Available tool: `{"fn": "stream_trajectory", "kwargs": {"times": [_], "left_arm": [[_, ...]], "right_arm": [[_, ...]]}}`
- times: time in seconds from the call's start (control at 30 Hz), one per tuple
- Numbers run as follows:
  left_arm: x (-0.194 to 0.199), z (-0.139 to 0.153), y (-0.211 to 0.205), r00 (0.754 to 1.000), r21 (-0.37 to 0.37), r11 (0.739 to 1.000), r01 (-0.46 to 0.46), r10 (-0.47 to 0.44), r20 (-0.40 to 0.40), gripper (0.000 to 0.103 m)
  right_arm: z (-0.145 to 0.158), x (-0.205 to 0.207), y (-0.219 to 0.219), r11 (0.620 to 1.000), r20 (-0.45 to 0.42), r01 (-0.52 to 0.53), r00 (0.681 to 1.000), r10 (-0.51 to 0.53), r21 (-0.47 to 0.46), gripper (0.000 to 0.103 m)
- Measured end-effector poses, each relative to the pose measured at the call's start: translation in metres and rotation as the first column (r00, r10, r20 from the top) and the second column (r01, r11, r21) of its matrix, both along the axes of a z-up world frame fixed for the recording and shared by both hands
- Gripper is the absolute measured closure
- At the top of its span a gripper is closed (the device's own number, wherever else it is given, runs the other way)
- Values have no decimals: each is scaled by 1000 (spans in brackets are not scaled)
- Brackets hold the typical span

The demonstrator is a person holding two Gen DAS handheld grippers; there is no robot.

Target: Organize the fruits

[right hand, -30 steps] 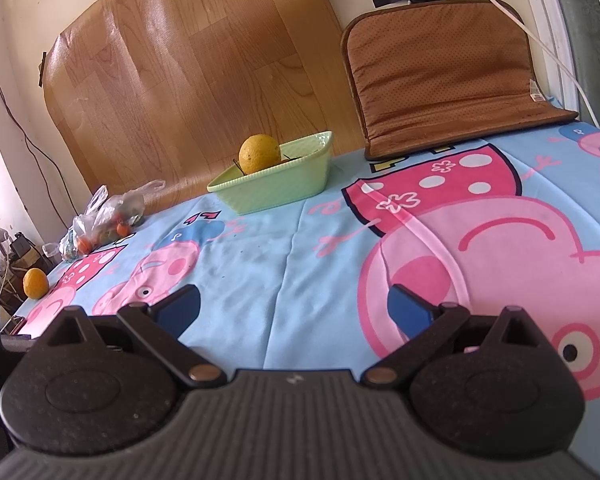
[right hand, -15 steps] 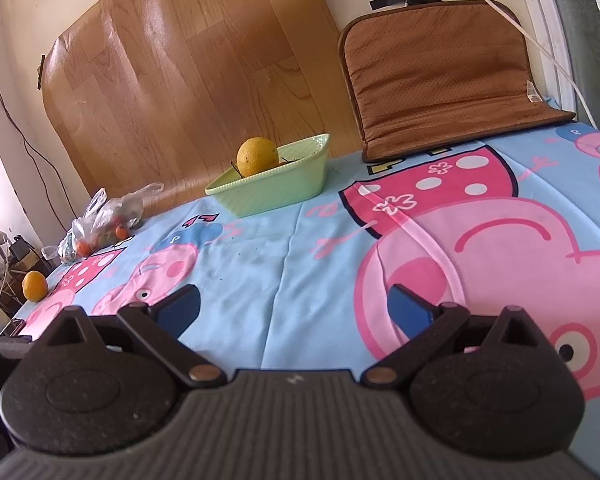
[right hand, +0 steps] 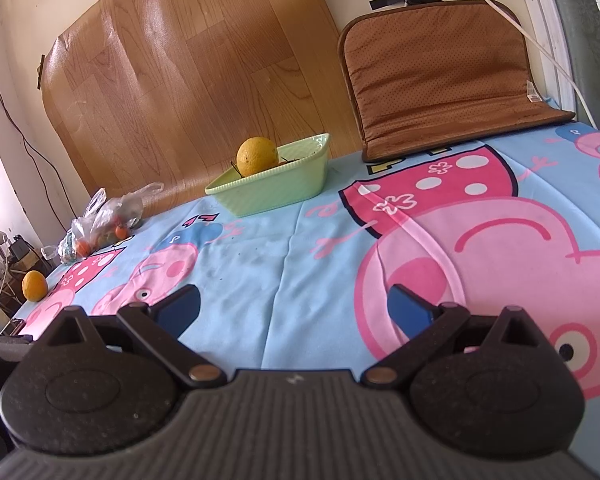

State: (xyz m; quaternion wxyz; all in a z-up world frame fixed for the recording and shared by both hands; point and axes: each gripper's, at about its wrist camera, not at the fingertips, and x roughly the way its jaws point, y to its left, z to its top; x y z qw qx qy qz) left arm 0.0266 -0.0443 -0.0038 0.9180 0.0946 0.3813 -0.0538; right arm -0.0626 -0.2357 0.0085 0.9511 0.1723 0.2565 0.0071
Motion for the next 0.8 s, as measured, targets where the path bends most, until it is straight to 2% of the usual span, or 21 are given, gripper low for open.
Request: {"fn": "stream_trajectory", "kwargs": {"times": [0.8], "left_arm": [[-1,0,-2,1000,0,1000,7,-7,-2,0]], "right_arm": [[0,0,-1,1000,0,-1,1000,1,1,2]]}}
